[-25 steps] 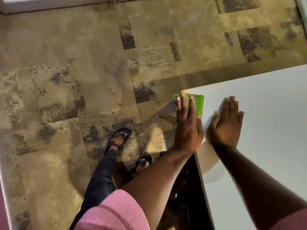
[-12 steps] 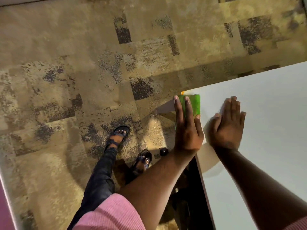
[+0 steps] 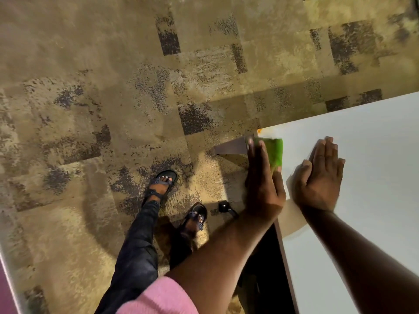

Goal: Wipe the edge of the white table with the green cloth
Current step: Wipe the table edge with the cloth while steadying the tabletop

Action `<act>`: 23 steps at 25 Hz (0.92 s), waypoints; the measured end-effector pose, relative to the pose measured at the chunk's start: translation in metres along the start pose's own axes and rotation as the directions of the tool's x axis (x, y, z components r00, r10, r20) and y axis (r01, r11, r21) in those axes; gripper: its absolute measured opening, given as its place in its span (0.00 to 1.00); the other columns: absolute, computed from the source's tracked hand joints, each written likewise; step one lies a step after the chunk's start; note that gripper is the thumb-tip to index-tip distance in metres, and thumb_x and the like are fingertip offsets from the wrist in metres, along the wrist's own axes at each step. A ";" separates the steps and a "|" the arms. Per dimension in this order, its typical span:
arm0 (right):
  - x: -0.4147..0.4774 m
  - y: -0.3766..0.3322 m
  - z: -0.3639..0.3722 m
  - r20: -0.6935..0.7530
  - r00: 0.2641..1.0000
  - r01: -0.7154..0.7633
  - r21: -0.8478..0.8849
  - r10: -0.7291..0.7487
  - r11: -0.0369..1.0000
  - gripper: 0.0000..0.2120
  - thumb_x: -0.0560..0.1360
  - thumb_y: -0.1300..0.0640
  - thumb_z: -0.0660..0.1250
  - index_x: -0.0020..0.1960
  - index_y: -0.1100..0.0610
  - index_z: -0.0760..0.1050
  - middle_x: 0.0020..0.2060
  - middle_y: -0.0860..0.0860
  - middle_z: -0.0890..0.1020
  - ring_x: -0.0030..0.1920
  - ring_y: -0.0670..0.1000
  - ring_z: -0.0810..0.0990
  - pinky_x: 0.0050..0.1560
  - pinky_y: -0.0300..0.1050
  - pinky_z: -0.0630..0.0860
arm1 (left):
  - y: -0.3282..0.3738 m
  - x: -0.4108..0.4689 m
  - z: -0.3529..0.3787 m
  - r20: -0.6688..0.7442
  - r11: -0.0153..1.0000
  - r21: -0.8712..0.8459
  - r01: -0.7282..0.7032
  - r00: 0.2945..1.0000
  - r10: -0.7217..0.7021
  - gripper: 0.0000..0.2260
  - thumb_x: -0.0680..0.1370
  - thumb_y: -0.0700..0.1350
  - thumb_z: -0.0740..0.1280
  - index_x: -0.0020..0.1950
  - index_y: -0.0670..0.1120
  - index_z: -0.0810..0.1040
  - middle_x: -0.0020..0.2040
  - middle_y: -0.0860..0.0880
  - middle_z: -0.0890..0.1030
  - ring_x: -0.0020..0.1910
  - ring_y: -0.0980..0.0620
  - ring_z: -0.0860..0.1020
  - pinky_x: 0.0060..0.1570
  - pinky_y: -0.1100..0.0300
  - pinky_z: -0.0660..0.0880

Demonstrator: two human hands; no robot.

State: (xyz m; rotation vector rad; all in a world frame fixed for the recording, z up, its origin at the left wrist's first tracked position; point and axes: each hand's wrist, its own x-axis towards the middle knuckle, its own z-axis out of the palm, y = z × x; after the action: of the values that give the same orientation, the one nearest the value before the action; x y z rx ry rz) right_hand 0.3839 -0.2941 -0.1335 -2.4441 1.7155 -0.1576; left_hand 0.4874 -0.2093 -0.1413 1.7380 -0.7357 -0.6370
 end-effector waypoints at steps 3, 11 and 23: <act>-0.002 0.000 0.003 -0.033 0.999 -0.005 -0.012 0.004 1.000 0.30 0.82 0.51 0.47 0.83 0.61 0.55 0.82 0.58 0.58 0.83 0.58 0.53 0.81 0.60 0.49 | -0.002 0.037 -0.005 -0.009 1.000 0.000 -0.003 1.000 0.003 0.27 0.84 0.36 0.62 0.79 0.29 0.56 0.82 0.31 0.51 0.83 0.34 0.53 0.73 0.38 0.69; 0.003 -0.018 -0.002 0.059 0.991 -0.121 0.027 0.120 0.992 0.32 0.82 0.47 0.45 0.84 0.58 0.51 0.84 0.55 0.53 0.84 0.55 0.48 0.82 0.59 0.46 | 0.005 -0.020 -0.014 0.138 0.999 -0.010 0.052 0.989 -0.050 0.29 0.83 0.35 0.64 0.80 0.33 0.54 0.83 0.33 0.50 0.83 0.37 0.52 0.78 0.39 0.63; 0.005 -0.036 0.000 0.031 0.978 -0.208 0.017 0.207 0.978 0.32 0.82 0.49 0.44 0.83 0.61 0.53 0.83 0.58 0.54 0.83 0.58 0.50 0.82 0.61 0.47 | 0.006 0.002 -0.037 0.350 0.985 0.085 0.148 0.921 -0.169 0.28 0.87 0.48 0.54 0.83 0.53 0.44 0.84 0.55 0.37 0.84 0.54 0.44 0.77 0.43 0.66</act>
State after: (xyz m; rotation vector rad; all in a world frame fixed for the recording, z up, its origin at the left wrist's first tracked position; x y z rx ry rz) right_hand 0.4185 -0.2869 -0.1275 -2.2234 1.9316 -0.1132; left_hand 0.5144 -0.1888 -0.1264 1.7671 -0.8733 -1.0729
